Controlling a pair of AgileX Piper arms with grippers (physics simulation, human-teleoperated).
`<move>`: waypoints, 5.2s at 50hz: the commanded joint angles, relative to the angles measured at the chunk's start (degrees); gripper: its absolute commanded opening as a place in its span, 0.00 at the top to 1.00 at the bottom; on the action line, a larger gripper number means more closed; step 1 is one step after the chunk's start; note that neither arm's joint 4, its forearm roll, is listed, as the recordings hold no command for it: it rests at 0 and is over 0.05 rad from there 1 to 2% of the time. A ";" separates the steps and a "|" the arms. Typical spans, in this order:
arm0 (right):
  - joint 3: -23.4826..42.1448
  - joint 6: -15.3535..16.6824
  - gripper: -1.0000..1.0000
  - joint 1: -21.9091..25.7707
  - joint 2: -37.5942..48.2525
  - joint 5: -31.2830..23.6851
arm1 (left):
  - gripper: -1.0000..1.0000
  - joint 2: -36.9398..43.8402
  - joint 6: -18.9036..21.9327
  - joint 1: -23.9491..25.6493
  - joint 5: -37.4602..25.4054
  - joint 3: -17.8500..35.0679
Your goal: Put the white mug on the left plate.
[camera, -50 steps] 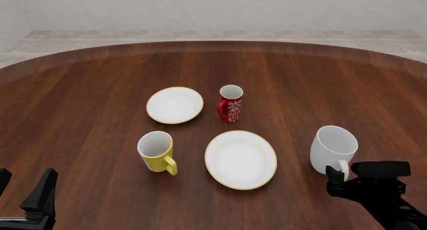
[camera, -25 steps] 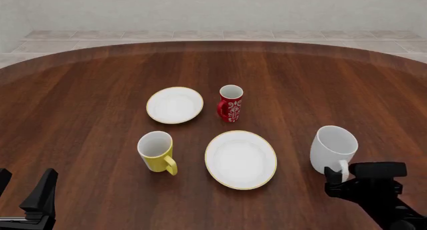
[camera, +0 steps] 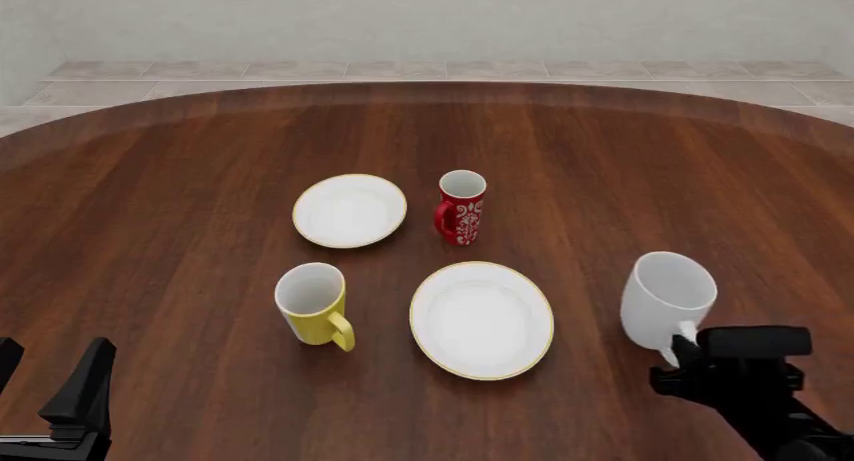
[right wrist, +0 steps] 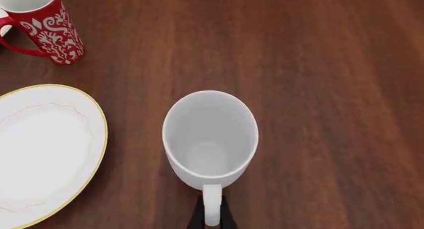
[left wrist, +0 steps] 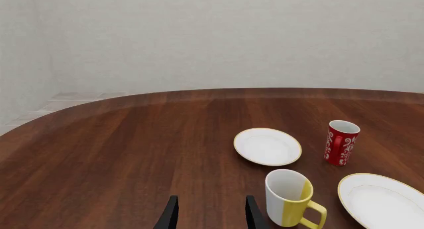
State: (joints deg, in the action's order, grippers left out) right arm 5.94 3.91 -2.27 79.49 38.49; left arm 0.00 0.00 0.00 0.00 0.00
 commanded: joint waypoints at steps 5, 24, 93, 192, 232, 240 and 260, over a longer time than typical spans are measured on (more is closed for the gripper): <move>0.01 0.27 1.00 -1.03 -0.91 -0.27 | 0.00 0.00 0.00 0.00 0.00 0.00; 0.32 1.08 1.00 -0.71 -3.76 -2.88 | 0.00 0.00 0.00 0.00 0.00 0.00; 25.33 7.00 1.00 9.93 -18.85 -31.98 | 0.00 0.00 0.00 0.00 0.00 0.00; 60.16 4.44 1.00 27.85 10.33 -35.03 | 0.00 0.00 0.00 0.00 0.00 0.00; 73.46 3.21 1.00 33.03 22.29 -36.94 | 0.00 0.00 0.00 0.00 0.00 0.00; 76.66 3.82 1.00 33.61 24.66 -38.26 | 0.00 0.00 0.00 0.00 0.00 0.00; 82.43 4.15 1.00 34.82 29.36 -40.53 | 0.00 0.00 0.00 0.00 0.00 0.00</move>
State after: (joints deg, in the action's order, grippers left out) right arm 85.46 8.25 31.76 106.82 -1.18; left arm 0.00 0.00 0.00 0.00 0.00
